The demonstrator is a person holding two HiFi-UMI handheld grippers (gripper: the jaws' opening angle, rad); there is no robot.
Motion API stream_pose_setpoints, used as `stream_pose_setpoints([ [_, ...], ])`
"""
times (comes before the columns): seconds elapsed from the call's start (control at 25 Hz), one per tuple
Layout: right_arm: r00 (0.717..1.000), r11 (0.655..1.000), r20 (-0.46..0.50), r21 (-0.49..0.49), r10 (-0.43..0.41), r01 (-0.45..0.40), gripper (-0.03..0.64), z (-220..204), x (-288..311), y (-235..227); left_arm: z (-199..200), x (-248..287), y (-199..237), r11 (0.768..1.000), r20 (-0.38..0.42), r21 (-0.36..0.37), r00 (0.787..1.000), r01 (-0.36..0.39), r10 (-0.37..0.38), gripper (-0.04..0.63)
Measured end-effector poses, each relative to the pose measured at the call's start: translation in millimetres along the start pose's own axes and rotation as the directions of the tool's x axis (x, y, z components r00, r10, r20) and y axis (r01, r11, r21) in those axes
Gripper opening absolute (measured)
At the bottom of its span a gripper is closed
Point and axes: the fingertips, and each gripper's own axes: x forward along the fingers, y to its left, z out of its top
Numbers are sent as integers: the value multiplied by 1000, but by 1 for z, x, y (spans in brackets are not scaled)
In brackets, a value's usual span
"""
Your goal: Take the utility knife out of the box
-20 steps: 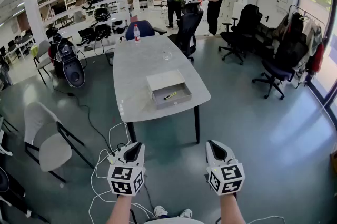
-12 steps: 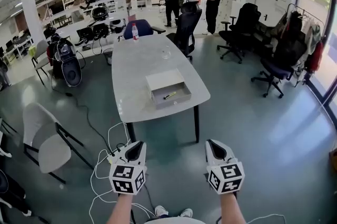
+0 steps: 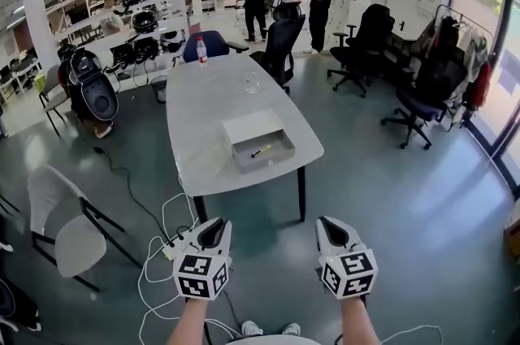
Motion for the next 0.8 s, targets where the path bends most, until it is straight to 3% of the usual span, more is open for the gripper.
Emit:
stream_pose_setpoints([
  [0.36,1000,1000,-3,-11,-15,15,5,2,21,14,4,19,15,998,6,17,998,55,-55,31],
  [0.48,1000,1000,-4,-10,-16,16,5,3,27,15,7,25,18,997,4,18,997,71,-71,85],
  [0.8,1000,1000,2,-6,2,-2,5,7,56,9,12,47,32,998,-1,18,998,68,-68,126],
])
